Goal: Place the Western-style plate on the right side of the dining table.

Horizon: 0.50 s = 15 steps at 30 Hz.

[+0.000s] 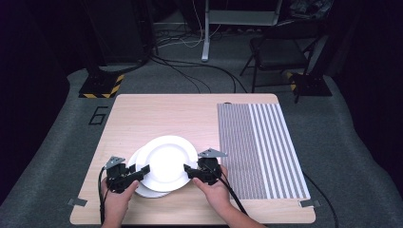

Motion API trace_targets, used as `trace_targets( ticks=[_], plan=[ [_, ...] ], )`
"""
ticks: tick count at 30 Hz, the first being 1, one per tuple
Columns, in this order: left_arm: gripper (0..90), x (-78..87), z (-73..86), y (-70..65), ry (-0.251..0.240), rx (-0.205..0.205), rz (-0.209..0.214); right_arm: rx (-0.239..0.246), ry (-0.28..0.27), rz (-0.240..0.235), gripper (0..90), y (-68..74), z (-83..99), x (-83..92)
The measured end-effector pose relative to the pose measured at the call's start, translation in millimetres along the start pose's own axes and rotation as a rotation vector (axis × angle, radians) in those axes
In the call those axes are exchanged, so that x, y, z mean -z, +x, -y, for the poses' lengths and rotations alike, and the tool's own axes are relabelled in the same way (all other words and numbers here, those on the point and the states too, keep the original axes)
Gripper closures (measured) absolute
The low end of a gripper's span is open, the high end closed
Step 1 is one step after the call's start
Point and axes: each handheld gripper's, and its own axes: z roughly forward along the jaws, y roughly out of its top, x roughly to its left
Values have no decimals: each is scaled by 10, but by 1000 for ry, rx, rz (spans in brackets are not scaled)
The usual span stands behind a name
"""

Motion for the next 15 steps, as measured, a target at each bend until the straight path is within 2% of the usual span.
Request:
trace_targets(
  ticks=[3, 12, 15],
  plan=[
    [457, 1, 2, -40, -2, -24, -22, 3, -1, 13, 420, 20, 5, -4],
    [445, 7, -2, -100, -19, -66, -40, 14, 1, 43, 414, 29, 8, -10],
    [440, 7, -6, -122, -32, -77, -46, 19, 3, 73, 402, 49, 3, -9]
  ],
)
